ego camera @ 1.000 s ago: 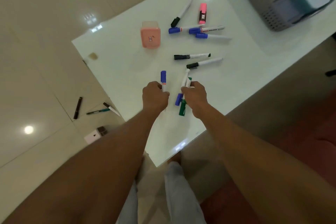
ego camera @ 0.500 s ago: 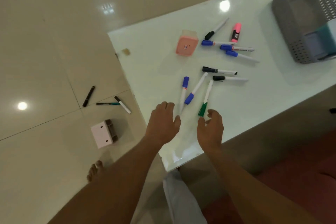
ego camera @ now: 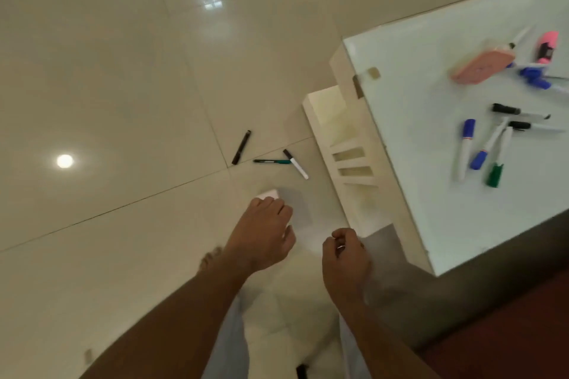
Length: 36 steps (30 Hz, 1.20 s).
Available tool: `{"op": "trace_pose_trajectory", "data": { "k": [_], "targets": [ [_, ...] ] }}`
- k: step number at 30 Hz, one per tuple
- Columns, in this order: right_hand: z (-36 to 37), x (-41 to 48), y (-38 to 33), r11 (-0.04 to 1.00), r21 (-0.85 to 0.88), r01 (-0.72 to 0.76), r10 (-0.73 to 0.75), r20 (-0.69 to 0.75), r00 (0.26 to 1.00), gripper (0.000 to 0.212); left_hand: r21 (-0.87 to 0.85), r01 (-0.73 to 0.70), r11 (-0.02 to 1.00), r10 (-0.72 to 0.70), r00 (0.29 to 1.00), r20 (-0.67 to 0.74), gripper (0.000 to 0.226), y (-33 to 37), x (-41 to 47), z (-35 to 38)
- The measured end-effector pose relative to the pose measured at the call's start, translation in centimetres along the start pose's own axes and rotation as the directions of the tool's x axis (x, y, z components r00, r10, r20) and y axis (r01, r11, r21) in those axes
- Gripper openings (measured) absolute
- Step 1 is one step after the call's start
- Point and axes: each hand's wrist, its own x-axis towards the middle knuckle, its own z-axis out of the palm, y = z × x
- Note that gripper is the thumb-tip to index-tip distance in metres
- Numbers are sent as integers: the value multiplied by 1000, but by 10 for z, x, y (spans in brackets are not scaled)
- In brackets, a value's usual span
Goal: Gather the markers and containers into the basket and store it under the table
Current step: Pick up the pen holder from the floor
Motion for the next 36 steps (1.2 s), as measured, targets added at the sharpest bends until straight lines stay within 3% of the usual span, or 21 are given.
{"op": "trace_pose_trajectory", "data": {
  "k": [5, 9, 12, 15, 19, 23, 26, 29, 31, 36],
  "targets": [
    [55, -28, -37, 889, 306, -341, 279, 229, 933, 12, 94, 93, 991, -112, 970, 217, 26, -75, -35, 14],
    [88, -20, -27, 854, 294, -428, 314, 363, 877, 16, 102, 139, 985, -166, 924, 343, 28, -89, -36, 45],
    [101, -16, -21, 786, 285, -549, 377, 482, 790, 22, 79, 181, 980, -198, 888, 415, 37, -86, -35, 57],
    [111, -11, -19, 671, 331, -664, 418, 570, 707, 28, 53, 253, 966, -249, 850, 464, 34, -82, -23, 64],
    [136, 8, -17, 544, 405, -735, 450, 599, 663, 11, -35, 356, 934, -304, 842, 445, 43, -98, 17, 85],
    [185, 52, 1, 349, 469, -811, 506, 634, 585, 19, -64, 358, 932, -294, 847, 444, 52, -122, 70, 125],
    [225, 93, 14, 201, 489, -849, 519, 682, 515, 43, -48, 299, 953, -236, 832, 502, 66, -141, 111, 157],
    [254, 119, 20, 97, 520, -849, 489, 718, 496, 43, -163, 475, 865, -268, 711, 650, 78, -151, 133, 181],
    [264, 122, 17, 64, 552, -831, 490, 708, 508, 46, -236, 561, 793, -256, 659, 707, 73, -149, 130, 180],
    [244, 78, -10, 89, 660, -746, 514, 611, 602, 47, -323, 594, 736, -281, 703, 654, 36, -149, 100, 135]
  ]
}}
